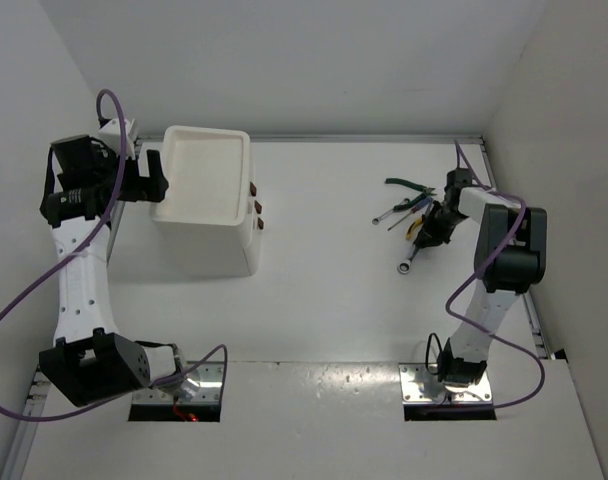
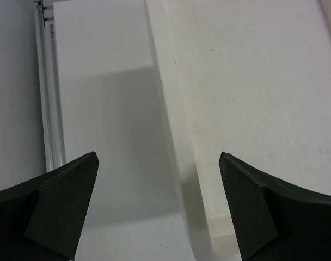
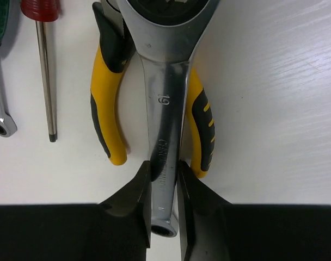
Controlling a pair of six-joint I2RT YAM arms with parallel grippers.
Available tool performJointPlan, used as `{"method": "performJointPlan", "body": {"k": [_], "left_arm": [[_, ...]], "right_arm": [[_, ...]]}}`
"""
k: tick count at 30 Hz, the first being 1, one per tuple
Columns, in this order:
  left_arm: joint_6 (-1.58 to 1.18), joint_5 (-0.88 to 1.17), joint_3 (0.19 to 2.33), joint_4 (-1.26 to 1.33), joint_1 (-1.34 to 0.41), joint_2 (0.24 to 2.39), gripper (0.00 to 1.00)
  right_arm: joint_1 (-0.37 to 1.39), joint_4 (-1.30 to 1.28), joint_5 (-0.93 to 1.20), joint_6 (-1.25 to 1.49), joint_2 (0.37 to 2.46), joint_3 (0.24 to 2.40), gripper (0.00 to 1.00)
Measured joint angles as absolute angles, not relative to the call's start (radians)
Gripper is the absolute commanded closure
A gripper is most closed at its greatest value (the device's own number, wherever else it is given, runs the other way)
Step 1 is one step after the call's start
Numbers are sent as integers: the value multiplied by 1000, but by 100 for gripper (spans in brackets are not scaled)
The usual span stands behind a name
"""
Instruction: Sort the tools into containers
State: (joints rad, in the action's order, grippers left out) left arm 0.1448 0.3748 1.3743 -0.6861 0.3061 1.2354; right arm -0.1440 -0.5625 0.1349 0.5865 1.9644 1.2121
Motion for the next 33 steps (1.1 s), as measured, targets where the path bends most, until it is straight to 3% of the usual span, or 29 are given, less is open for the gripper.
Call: {"method": "performJointPlan", "body": {"k": [8,18,25,33], "left_arm": [[141,363,1370,-685,306,1236,1],[140,355,1370,-685,306,1227,1],[133,354,1370,-686,306,1222,1],[126,354,1370,-688,296,1222,1]], "right_arm": [[-144,-570,165,535,1937,1204,100],[36,-585,224,427,1596,1268,100],[246,-592,300,392,1593,1536,100],[467,-579,336,384,1813,1955,100]]}}
